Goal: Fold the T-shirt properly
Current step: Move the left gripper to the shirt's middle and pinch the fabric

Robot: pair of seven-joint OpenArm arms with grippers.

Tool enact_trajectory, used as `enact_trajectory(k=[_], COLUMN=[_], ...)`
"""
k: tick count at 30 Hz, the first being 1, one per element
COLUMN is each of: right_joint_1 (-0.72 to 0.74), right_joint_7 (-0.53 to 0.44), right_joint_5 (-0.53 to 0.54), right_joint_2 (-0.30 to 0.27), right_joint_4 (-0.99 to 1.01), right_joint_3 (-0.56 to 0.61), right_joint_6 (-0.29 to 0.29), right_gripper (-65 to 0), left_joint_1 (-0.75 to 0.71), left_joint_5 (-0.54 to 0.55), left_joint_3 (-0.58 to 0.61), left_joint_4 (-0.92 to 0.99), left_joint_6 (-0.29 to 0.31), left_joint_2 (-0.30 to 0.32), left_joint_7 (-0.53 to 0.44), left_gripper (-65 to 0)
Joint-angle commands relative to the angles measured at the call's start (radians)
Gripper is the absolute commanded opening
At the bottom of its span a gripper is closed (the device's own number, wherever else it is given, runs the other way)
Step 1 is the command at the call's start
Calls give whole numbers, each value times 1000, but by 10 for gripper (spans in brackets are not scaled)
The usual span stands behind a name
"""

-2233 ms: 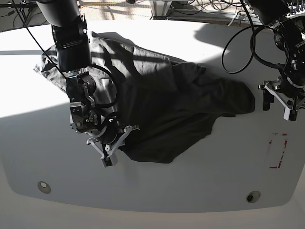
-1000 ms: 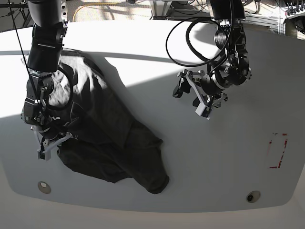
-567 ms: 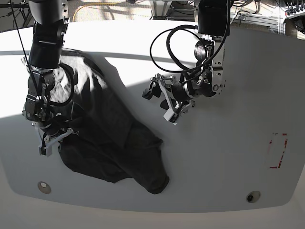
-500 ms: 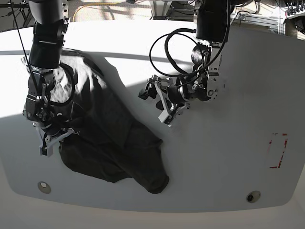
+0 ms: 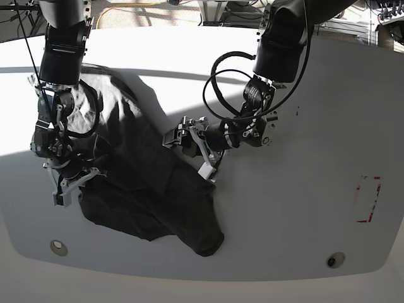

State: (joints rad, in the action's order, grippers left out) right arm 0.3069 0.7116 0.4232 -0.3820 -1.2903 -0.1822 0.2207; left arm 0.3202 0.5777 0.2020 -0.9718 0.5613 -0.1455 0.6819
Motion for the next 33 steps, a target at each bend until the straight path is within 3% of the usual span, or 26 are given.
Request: enact_trajectory(k=[1, 8, 16, 19, 21, 24, 26, 33], right_joint_1=[25, 11, -7, -19, -19, -19, -21, -21], right_joint_7=[-20, -20, -19, -19, -19, -19, -19, -19], right_joint_5=[10, 10, 12, 12, 12, 12, 12, 12], right_joint_2=[-18, -18, -18, -18, -18, -18, -18, -18], right_joint_4=[-25, -24, -68, -71, -71, -70, -70, -70], right_joint_3=[-4, -6, -6, -6, -6, -6, -6, -7], right_joint_6=[6, 6, 6, 6, 6, 6, 6, 6], right_gripper=[-650, -650, -650, -650, -650, -650, -650, -650], left_joint_1=[49, 112, 156, 159, 159, 158, 155, 113], left_joint_5=[71, 156, 239, 273, 285, 301, 295, 285], left_joint_3=[30, 149, 279, 325, 350, 363, 365, 363], left_joint_4=[44, 161, 210, 208, 208, 208, 208, 175], left_joint_6=[-40, -165, -203, -203, -203, -205, -205, -205], left_joint_2=[-12, -12, -12, -12, -12, -12, -12, -10], left_joint_7=[-77, -193, -256, -261, -261, -259, -258, -224], left_gripper=[-206, -206, -210, -288, -382, -586, -650, -650])
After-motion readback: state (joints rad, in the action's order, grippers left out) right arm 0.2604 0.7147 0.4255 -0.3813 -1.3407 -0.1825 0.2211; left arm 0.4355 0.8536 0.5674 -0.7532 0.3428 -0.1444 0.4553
